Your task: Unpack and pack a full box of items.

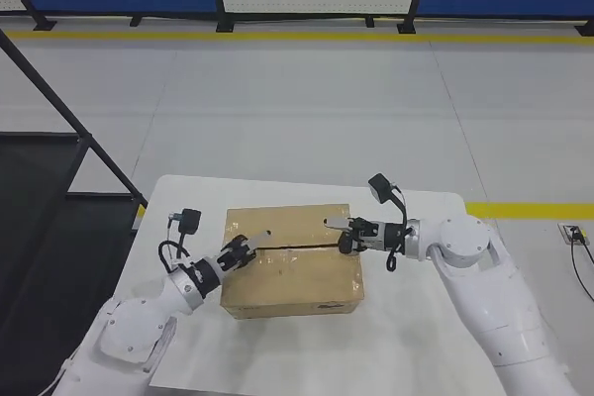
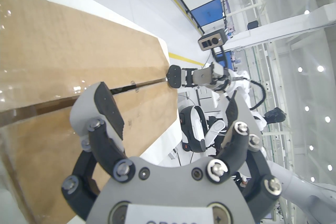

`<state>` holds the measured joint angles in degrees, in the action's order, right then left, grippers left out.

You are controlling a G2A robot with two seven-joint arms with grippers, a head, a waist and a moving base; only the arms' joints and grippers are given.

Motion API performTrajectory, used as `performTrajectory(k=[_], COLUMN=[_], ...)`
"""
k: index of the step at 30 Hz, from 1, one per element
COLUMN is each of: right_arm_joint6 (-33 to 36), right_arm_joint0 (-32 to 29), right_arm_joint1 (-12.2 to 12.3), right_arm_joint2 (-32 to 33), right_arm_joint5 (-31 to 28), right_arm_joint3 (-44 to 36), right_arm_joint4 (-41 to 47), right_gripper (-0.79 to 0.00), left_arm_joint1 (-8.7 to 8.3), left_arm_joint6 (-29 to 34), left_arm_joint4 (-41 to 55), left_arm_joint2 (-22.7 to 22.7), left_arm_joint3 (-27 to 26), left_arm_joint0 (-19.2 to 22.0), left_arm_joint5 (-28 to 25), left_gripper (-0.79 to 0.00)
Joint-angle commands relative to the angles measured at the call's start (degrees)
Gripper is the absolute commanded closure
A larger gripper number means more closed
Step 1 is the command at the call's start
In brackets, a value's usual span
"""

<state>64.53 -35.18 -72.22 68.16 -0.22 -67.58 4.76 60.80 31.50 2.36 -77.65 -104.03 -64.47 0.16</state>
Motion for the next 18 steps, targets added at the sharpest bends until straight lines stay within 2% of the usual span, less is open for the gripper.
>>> performTrajectory(k=[1,6,9,18], right_arm_joint6=[0.39,1.28,1.32,1.32], right_arm_joint0=[0.05,1.06,1.15,1.15], right_arm_joint1=[0.04,-0.01,-0.01,-0.01], right_arm_joint2=[-0.08,-0.80,-0.86,-0.86], right_arm_joint5=[-0.92,-5.01,-5.41,-5.41], right_arm_joint3=[0.85,3.77,3.99,3.99], right_arm_joint4=[0.53,1.70,1.63,1.63], right_gripper=[-0.785,-0.785,-0.785,-0.785], left_arm_joint1=[-0.22,-0.74,-0.94,-0.94], left_arm_joint6=[-0.33,-2.58,-2.13,-2.13], left_arm_joint4=[1.99,9.64,13.49,13.49], left_arm_joint2=[-2.88,-12.95,-17.58,-17.58], left_arm_joint3=[-0.72,-1.77,-1.89,-1.89], left_arm_joint0=[-1.38,-6.43,-9.69,-9.69], left_arm_joint5=[-0.66,-3.72,-5.90,-5.90], left_gripper=[-0.785,-0.785,-0.785,-0.785])
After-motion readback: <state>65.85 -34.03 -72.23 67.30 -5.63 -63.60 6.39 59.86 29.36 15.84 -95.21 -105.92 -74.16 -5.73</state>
